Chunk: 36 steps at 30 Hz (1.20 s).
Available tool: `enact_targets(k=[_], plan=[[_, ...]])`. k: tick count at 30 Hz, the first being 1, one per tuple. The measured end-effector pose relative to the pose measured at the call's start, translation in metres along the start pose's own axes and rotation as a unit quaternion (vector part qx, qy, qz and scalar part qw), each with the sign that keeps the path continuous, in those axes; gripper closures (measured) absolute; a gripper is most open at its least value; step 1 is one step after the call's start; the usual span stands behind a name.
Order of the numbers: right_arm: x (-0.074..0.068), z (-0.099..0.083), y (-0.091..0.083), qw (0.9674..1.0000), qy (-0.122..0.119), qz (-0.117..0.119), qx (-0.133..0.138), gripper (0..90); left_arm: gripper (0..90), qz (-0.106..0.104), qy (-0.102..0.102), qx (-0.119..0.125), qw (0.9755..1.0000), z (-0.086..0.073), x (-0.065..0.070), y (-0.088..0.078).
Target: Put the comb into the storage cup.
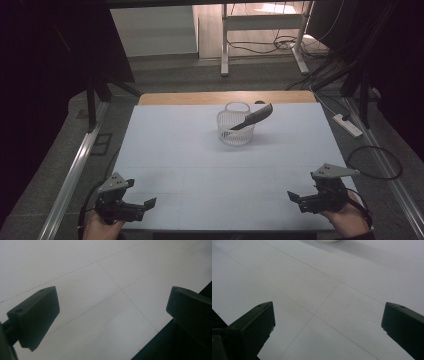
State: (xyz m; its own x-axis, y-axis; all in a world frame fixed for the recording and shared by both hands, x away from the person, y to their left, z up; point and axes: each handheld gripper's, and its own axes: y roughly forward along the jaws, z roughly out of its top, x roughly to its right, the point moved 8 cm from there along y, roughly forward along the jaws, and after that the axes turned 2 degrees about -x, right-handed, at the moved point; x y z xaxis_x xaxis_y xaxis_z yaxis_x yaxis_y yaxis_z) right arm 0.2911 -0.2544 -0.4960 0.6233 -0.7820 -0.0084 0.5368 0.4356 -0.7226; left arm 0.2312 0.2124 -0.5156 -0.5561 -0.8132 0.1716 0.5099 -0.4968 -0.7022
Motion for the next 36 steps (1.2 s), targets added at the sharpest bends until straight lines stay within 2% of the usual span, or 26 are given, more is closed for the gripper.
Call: enact_targets(k=[18,36], plan=[[0.009,-0.015,-0.012,0.9997,0.015,-0.019,-0.003,0.0,0.0,-0.009,0.001,0.003,1.0000,0.000,0.001,0.000],[0.015,-0.028,-0.022,0.9989,0.033,-0.034,-0.005,0.0,0.0,-0.008,0.002,0.002,1.0000,0.000,0.001,0.000]])
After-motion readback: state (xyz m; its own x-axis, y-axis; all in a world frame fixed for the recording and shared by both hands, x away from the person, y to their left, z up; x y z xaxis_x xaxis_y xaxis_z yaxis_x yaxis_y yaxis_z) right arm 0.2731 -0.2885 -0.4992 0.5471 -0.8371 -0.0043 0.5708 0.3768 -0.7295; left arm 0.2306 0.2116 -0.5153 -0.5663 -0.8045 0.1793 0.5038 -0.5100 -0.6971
